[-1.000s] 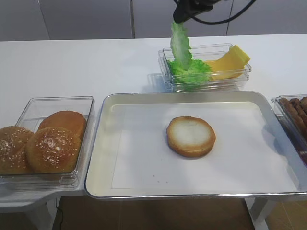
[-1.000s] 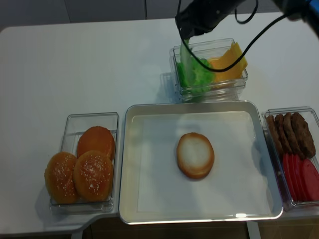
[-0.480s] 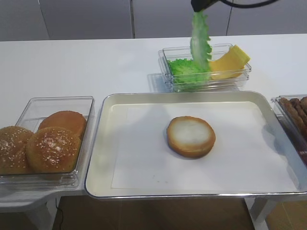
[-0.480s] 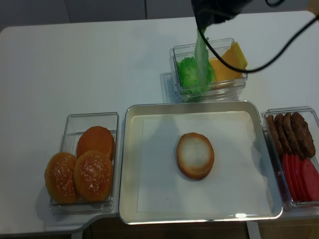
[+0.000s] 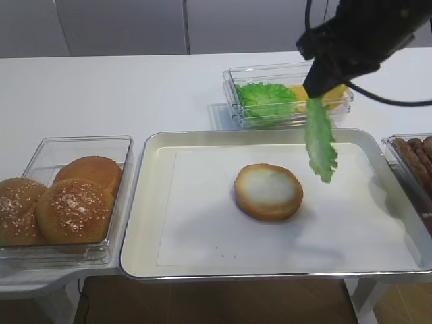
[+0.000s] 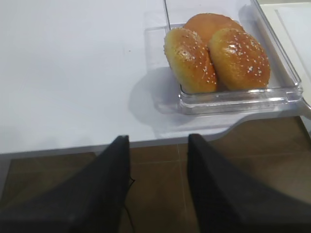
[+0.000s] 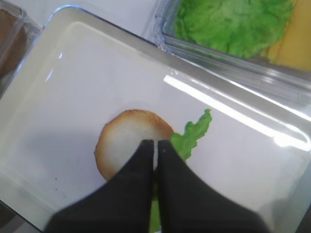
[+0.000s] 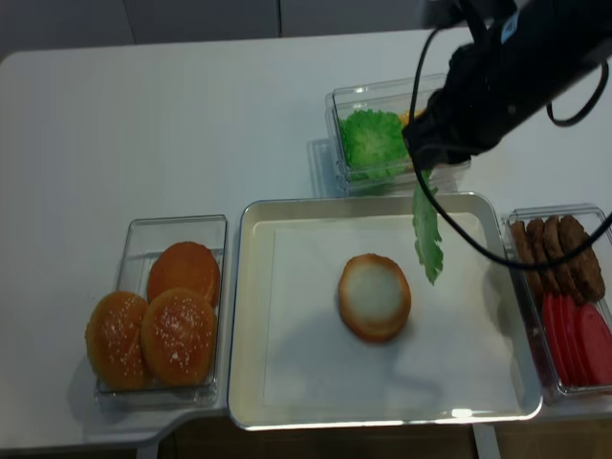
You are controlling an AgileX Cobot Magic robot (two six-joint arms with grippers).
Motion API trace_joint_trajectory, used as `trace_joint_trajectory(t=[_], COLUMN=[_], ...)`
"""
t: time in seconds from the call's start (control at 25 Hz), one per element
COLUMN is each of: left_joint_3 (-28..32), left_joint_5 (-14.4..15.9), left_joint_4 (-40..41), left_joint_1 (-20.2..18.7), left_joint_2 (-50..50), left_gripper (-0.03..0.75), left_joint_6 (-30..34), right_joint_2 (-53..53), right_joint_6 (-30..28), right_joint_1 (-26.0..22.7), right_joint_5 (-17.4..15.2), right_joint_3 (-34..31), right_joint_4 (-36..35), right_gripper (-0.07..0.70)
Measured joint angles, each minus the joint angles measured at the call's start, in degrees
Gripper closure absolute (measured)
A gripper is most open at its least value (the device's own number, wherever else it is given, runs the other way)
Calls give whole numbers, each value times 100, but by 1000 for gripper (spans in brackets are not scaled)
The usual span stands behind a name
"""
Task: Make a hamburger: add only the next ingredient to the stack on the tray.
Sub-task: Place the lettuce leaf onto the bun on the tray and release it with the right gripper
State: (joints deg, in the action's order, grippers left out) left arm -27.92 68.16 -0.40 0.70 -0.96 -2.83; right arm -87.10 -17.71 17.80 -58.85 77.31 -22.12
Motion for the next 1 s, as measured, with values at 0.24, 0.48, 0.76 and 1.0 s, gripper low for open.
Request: trace_joint_trajectory(t=[0.24,0.48,0.76,1.0], left_joint_3=[0,0,0,0], left_joint_5=[0,0,-3,-3], left_joint_4=[0,0,0,0], left_joint_1=[0,0,0,0], left_joint_2=[0,0,0,0], left_gripper=[416,417,416,416], left_joint_6=[0,0,0,0], right_joint_2=[71,74,34,-172], right_joint_6=[-326,-596,-1036,-1102], right_joint_1=[0,0,24,24], right_joint_5=[667,1183,1382,1395], right_joint_3=[-875,-1371,-1513,-1513], right_joint_4=[-74,-220,-924,-1306], right_gripper=[629,629,629,629])
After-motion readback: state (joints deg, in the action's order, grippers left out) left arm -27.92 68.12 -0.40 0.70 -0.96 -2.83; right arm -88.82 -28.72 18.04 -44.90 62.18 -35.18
